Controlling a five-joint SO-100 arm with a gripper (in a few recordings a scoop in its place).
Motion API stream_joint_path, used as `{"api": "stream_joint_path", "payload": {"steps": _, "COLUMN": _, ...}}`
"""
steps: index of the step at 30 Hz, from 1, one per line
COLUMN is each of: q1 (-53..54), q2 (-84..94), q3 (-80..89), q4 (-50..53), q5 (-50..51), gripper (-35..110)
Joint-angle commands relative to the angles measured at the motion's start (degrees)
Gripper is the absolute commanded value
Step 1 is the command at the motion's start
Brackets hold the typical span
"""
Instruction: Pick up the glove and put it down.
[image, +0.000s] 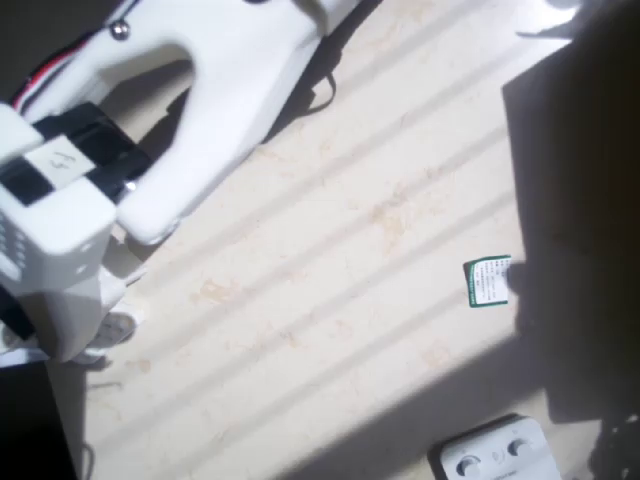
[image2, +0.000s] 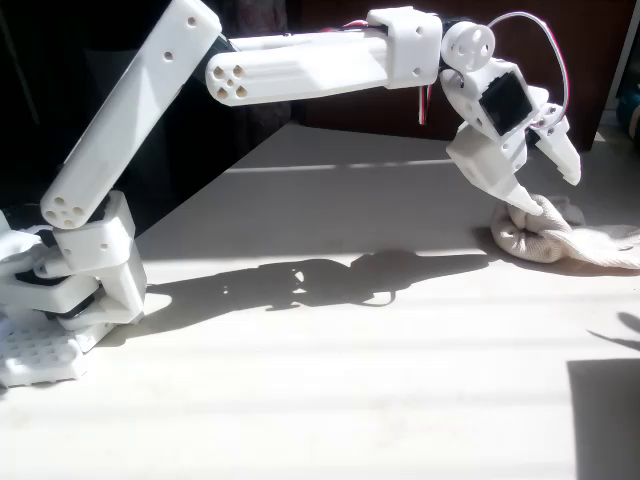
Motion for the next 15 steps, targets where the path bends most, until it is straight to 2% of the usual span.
{"api": "stream_joint_path", "payload": {"steps": 1, "q1": -1.23, "q2": 0.0, "q3": -2.46, "q4": -0.53, "q5": 0.26, "gripper": 19}}
{"api": "stream_joint_path", "payload": {"steps": 15, "q1": -1.05, "q2": -5.27, "q3": -3.52, "q4": -0.79, "q5": 0.35, "gripper": 19}}
